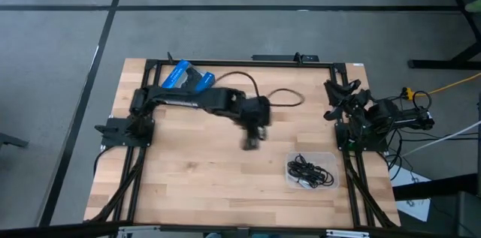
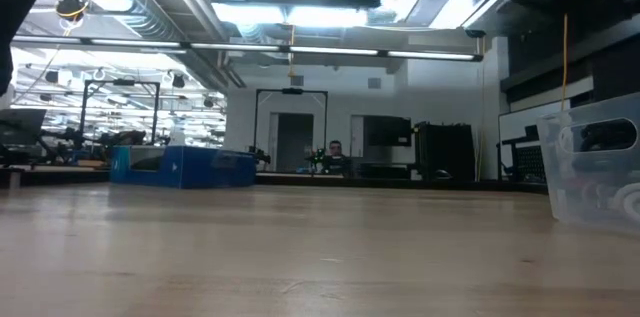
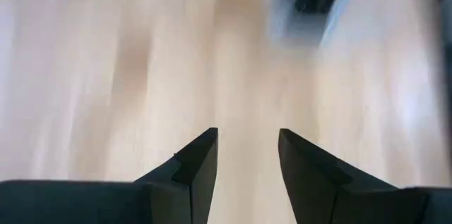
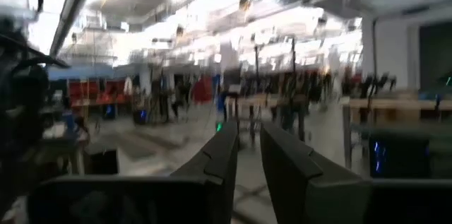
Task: Pick and place USB-C Cables
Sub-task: Return to Home Position
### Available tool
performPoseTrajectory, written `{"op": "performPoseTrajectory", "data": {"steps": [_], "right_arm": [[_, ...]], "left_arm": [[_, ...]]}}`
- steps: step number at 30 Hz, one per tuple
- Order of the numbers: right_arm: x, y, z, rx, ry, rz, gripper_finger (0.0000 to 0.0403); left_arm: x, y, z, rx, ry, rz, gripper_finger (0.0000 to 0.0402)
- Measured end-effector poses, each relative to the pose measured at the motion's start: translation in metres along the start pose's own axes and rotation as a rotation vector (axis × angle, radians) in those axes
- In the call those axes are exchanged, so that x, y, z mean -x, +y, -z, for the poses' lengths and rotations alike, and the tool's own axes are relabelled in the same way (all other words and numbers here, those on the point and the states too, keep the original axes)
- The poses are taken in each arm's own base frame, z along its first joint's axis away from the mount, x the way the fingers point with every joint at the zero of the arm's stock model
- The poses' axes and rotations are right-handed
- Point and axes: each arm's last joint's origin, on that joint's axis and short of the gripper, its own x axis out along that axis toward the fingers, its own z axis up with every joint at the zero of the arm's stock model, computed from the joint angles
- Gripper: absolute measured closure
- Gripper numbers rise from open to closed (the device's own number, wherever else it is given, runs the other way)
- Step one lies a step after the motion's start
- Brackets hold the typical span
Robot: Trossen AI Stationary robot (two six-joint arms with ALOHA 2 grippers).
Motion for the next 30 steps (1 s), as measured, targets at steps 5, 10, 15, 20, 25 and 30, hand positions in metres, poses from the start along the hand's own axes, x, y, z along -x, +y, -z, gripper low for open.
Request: {"op": "performPoseTrajectory", "data": {"steps": [5, 10, 15, 20, 25, 30], "right_arm": [[0.001, 0.004, 0.017, -0.056, 0.134, -0.033, 0.0334], [0.003, 0.004, 0.021, -0.07, 0.165, -0.048, 0.0334], [0.005, 0.003, 0.025, -0.041, 0.198, -0.063, 0.0334], [0.007, 0.004, 0.034, -0.064, 0.27, -0.086, 0.0334], [0.008, 0.005, 0.039, -0.09, 0.303, -0.114, 0.0334], [0.008, 0.005, 0.039, -0.074, 0.297, -0.137, 0.0334]], "left_arm": [[0.024, 0.02, 0.031, 0.12, 0.298, -0.234, 0.0259], [0.063, 0.017, 0.04, 0.103, 0.267, -0.272, 0.0259], [0.097, 0.016, 0.069, 0.125, 0.115, -0.261, 0.0259], [0.117, 0.013, 0.124, 0.166, -0.058, -0.216, 0.0259], [0.128, 0.016, 0.182, 0.227, -0.249, -0.169, 0.0259], [0.128, 0.02, 0.233, 0.268, -0.469, -0.122, 0.0259]]}}
